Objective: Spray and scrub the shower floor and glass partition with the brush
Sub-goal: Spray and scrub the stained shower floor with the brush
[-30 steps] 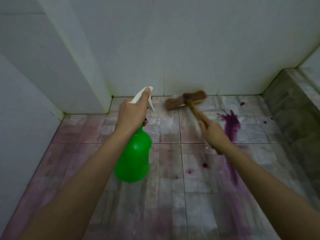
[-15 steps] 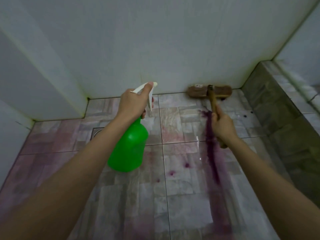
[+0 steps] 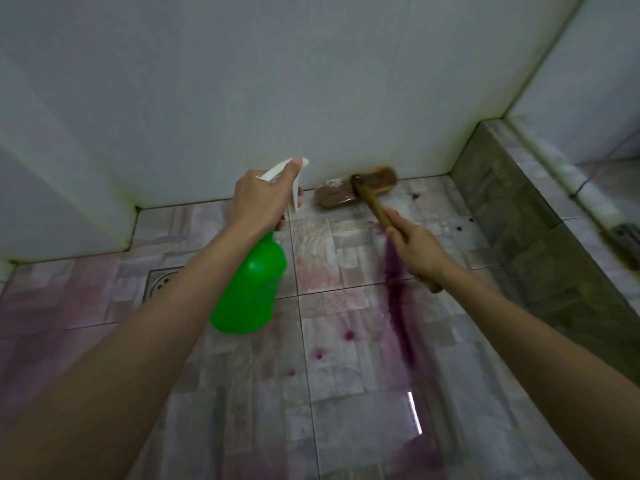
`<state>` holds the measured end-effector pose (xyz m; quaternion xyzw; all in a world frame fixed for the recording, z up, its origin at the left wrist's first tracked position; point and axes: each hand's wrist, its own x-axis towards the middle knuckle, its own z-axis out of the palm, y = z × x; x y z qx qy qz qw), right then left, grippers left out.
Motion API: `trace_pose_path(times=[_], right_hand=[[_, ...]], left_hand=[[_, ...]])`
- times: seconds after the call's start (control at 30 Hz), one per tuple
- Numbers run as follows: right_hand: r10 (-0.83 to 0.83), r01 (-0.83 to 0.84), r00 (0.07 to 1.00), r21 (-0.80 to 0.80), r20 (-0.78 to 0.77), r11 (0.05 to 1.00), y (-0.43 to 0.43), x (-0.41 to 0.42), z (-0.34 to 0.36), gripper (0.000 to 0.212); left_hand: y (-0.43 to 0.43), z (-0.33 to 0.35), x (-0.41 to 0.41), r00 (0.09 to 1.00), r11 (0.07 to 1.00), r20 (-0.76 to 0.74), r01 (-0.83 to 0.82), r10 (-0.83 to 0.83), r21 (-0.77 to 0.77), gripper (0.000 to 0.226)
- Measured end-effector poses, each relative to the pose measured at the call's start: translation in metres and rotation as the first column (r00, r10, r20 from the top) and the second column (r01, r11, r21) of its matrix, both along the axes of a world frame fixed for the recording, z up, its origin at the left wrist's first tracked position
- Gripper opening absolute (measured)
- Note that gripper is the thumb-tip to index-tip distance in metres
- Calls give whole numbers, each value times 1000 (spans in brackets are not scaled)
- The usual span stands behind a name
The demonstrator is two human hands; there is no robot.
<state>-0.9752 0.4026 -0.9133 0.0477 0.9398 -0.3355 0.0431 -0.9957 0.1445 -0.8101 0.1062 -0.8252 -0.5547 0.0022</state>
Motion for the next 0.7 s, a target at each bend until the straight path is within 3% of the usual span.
trace_pose_path(times=[0.1, 0.2, 0.23, 0.33, 0.4, 0.53, 0.7], right_hand=[[-120, 121, 993, 7, -12, 993, 37, 0, 4, 44], [-282, 282, 959, -46, 22, 958, 58, -2, 11, 46], [-253, 254, 967, -53, 22, 966, 51, -3, 10, 46], [-99, 106, 992, -93, 81, 990, 32, 1, 10, 43], [-117, 124, 990, -89, 79, 988, 43, 2, 11, 42], [-305, 310, 950, -128, 61, 942, 55, 0, 10, 46], [-114, 131, 987, -152, 114, 980, 32, 1, 11, 43]], left_hand=[[0, 5, 1, 1000, 996, -28, 17, -14, 83, 74], [-2, 13, 1, 999, 978, -47, 24, -15, 209, 47], [-2, 15, 0, 998, 973, -54, 30, -18, 227, 37], [3, 18, 4, 997, 979, -75, 28, -13, 202, 35], [5, 18, 7, 996, 983, -92, 34, -18, 183, 35], [-3, 24, 13, 996, 967, -88, 47, -25, 251, 32], [-9, 23, 19, 998, 972, -68, 13, 3, 233, 32]])
